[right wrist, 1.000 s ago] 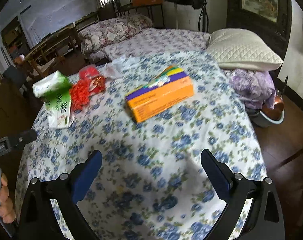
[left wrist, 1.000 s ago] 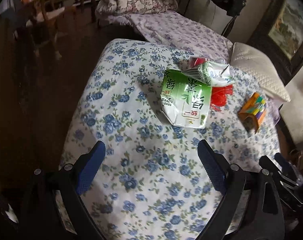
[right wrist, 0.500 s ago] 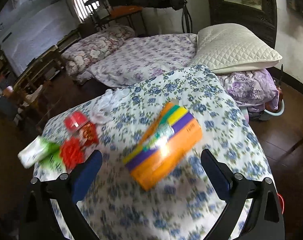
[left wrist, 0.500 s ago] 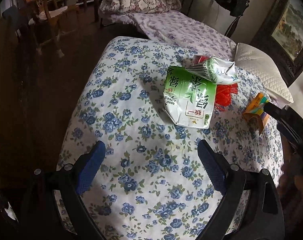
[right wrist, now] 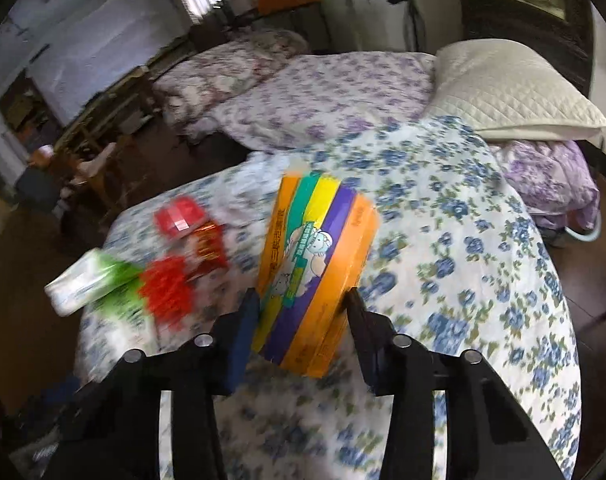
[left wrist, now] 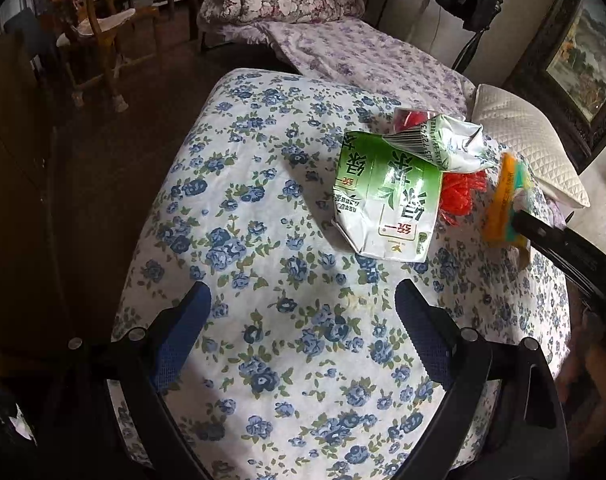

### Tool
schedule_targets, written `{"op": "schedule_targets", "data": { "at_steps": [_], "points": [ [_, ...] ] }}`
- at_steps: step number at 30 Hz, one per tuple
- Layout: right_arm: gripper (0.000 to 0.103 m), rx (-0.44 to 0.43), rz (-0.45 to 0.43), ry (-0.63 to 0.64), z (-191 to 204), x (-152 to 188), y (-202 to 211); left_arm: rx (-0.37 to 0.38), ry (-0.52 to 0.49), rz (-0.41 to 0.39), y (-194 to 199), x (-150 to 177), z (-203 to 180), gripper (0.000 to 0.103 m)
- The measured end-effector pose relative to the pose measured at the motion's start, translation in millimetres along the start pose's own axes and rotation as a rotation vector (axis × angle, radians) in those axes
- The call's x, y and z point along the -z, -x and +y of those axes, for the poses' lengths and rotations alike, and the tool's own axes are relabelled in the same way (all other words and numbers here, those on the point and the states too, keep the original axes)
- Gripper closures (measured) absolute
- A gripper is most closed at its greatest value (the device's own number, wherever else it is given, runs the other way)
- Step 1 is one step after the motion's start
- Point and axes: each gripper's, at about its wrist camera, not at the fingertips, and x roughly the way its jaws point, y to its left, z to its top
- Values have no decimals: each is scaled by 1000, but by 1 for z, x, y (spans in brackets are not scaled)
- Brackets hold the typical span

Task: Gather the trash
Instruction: 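Grasp the orange medicine box with the right gripper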

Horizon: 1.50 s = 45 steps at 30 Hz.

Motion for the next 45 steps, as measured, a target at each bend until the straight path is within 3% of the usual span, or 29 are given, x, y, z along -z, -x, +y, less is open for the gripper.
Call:
{"op": "schedule_targets", "data": {
  "at_steps": [3, 7, 8, 9, 10, 11, 13, 18, 22, 26, 34, 37, 38, 39, 45],
  "points": [
    [102, -76, 20, -2, 2, 8, 18, 0, 14, -6, 1, 0, 4, 13],
    [98, -70, -11, 3, 2, 15, 37, -6, 28, -4, 0, 0, 11, 13],
    [78, -52, -22, 7, 4, 16, 38, -6, 34, -3, 0, 0, 12, 13],
    [34, 7, -32, 27, 6, 16, 35, -2, 38, -3, 0, 1, 13, 13],
    [22, 58, -47, 54, 10, 17, 35, 0, 41, -2, 1, 1, 12, 13],
    [22, 77, -52, 77, 14, 18, 33, 3, 40, 0, 1, 1, 12, 13],
    [22, 63, -40, 92, 17, 20, 29, -1, 28, -2, 2, 3, 10, 13],
    [22, -66, 42, -60, -9, 22, 13, -3, 27, 4, 0, 3, 9, 13],
    [22, -108, 73, -84, -10, 28, 7, -6, 19, 20, -4, 4, 7, 13],
    [22, -165, 78, -108, -4, 29, -7, 2, 17, 18, -4, 5, 5, 13],
    [24, -291, 17, -304, -21, 7, -33, -7, 26, 22, -4, 7, 8, 13],
    [42, -299, 17, -315, -27, 4, -38, -9, 26, 25, -5, 6, 9, 13],
    [64, -307, 28, -313, -28, 4, -39, -9, 24, 26, -5, 6, 8, 13],
    [69, -332, 42, -325, -31, 5, -41, -9, 21, 27, -6, 6, 7, 13],
    [79, -295, 12, -284, -33, 8, -14, -14, -9, 15, -5, 6, 1, 13]
  ]
}}
